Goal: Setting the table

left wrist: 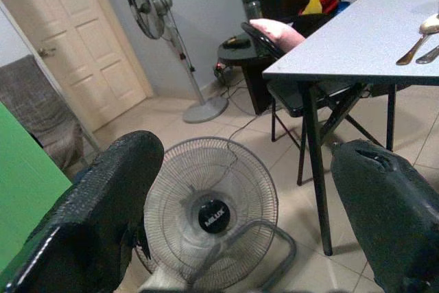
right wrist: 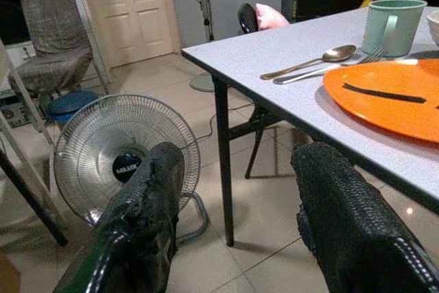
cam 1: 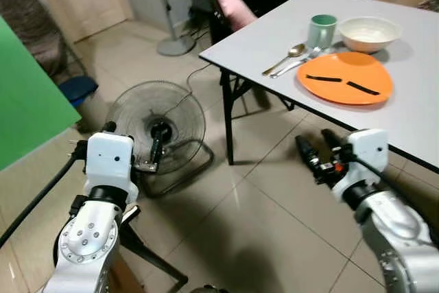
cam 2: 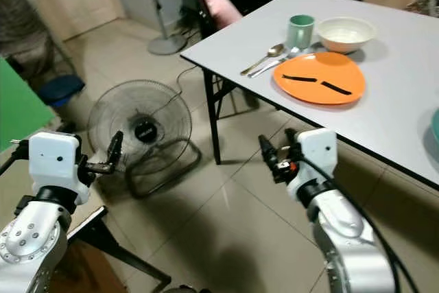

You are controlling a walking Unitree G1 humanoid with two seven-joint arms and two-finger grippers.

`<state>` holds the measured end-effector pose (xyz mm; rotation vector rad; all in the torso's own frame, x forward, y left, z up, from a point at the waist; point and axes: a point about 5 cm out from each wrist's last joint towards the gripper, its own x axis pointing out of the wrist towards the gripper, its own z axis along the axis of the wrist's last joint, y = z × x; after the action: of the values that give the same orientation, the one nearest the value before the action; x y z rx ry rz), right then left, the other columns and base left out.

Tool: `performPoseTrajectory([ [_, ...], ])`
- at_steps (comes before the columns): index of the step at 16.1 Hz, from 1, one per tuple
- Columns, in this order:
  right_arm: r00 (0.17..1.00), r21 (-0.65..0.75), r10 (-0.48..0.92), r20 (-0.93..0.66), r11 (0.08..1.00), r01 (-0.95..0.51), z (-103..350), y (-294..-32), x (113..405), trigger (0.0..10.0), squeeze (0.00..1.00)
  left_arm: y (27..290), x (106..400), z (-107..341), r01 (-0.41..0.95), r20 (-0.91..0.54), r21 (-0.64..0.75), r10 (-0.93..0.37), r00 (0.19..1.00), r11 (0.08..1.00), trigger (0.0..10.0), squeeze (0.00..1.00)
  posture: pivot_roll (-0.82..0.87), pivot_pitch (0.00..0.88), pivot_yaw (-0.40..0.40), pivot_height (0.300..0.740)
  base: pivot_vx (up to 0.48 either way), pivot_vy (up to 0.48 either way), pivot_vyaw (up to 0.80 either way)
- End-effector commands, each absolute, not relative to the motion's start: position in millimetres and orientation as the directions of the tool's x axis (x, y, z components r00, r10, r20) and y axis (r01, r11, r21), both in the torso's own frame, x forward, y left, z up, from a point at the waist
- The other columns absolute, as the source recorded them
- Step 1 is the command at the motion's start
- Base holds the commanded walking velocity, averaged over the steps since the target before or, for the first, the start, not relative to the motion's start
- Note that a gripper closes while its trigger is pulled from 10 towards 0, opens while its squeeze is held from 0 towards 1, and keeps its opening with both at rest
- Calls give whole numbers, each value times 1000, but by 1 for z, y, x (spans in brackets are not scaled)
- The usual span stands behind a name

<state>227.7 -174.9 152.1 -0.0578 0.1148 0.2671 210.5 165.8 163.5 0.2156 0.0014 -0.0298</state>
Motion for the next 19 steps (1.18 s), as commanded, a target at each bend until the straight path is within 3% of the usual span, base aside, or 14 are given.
performPoseTrajectory([
  [1,946,-20,304,-110,951,-308,154,-167,229,10000,0,168,212,167,13,11,214,-16,1000,977,10000,0,-73,0,138,740,0,0,800],
  [12,911,111,389,-134,920,-377,152,-144,242,10000,0,179,200,174,-65,25,241,61,998,968,10000,0,3,0,68,740,0,0,800],
  [13,912,115,387,-137,921,-373,151,-144,242,10000,0,179,200,174,-62,24,236,58,998,970,10000,0,3,0,70,740,0,0,800],
  [15,966,118,232,-112,969,-219,153,-155,249,10000,0,179,199,175,-51,20,230,48,999,972,10000,0,3,0,72,740,0,0,800],
  [19,956,165,261,-133,957,-238,150,-156,248,10000,0,178,203,176,-24,14,232,22,1000,972,10000,0,-11,0,86,740,0,347,200],
])
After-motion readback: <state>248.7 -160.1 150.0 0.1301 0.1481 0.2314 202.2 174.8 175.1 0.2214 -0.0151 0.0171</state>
